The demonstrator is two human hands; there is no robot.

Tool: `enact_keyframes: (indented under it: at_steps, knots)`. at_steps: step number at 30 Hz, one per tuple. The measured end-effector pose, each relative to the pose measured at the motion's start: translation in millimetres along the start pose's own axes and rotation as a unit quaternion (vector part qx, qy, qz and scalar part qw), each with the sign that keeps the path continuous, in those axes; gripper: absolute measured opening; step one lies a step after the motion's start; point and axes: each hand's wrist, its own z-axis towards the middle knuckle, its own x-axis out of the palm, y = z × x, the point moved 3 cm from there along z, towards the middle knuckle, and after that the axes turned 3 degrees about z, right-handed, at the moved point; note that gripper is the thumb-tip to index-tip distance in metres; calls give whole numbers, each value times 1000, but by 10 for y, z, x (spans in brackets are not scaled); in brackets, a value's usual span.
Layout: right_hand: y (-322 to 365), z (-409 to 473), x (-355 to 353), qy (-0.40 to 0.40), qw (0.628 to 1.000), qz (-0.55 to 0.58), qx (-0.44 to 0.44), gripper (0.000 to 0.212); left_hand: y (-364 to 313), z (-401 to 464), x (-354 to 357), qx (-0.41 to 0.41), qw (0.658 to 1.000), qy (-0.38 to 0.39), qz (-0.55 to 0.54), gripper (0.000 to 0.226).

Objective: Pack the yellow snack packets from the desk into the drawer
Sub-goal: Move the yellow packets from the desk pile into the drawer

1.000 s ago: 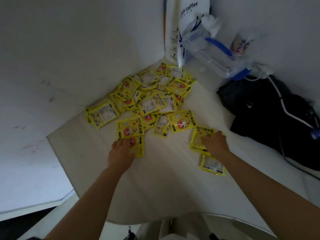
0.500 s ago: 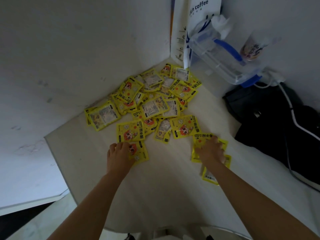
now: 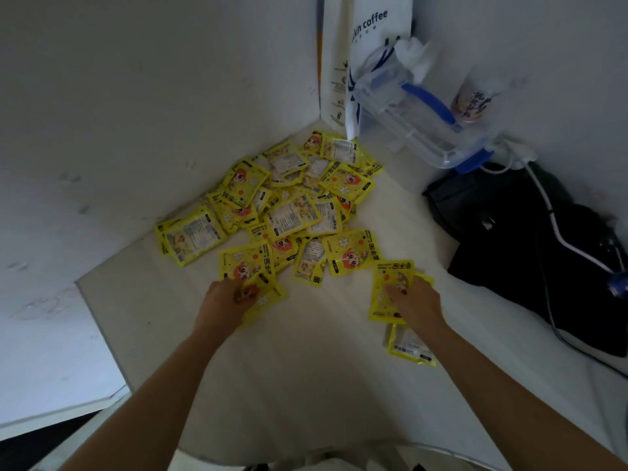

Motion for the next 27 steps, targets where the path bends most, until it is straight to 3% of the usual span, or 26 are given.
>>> enact_keyframes:
  at_steps: [4, 12, 27]
  knots:
    - [-178, 38, -158, -28, 998, -6, 62, 40, -106, 369, -260, 71, 996, -6, 50, 31]
    - [-260, 51, -141, -9, 989, -69, 128, 53, -175, 762, -290, 113, 989, 45, 90, 34]
    - [-72, 163, -141, -29, 994, -7, 101, 53, -148, 699, -222, 46, 986, 61, 148, 31]
